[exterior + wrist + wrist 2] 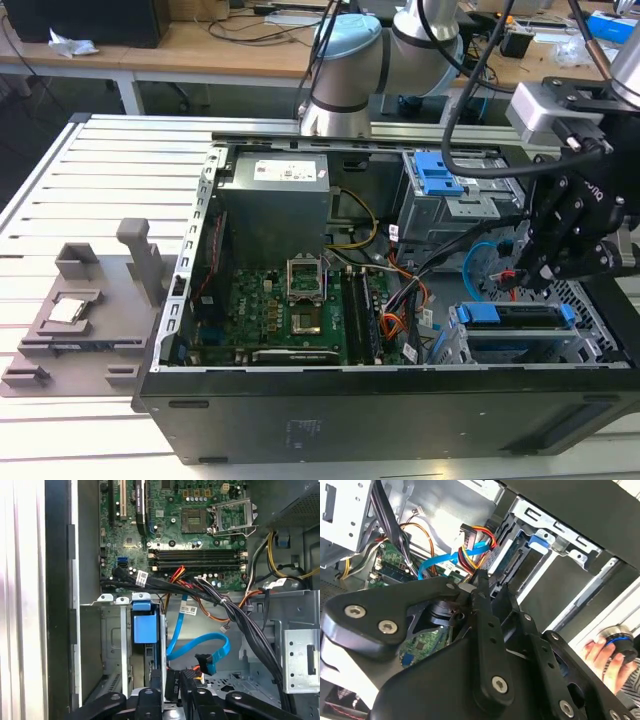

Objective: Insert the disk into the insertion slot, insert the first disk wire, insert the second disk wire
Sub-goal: 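Insert the first disk wire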

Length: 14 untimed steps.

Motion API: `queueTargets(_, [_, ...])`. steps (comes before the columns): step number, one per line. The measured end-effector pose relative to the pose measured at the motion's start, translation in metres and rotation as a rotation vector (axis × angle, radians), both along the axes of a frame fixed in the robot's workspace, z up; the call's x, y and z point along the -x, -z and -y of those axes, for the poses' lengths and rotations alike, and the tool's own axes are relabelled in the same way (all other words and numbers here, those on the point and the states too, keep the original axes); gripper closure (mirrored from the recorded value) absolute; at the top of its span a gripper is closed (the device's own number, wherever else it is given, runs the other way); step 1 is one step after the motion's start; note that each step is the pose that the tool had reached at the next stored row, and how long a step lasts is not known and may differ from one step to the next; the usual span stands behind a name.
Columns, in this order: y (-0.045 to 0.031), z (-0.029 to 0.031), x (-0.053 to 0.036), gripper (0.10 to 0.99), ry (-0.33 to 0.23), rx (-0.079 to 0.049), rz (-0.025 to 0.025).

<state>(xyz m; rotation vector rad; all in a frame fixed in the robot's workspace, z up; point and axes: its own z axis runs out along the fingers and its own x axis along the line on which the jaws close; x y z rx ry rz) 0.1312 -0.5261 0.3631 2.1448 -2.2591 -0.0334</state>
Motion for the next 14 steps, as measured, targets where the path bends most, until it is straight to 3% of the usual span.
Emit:
queueTargets(9, [0.0020, 0.0000, 0.0000, 0.804, 0.005, 0.003, 0.0000])
queueTargets(11, [0.0020, 0.0000, 0.0000, 0.922, 0.005, 0.004, 0.0000])
queueTargets(14, [0.0019, 0.0000, 0.0000, 0.922, 0.005, 0.006, 0.0000])
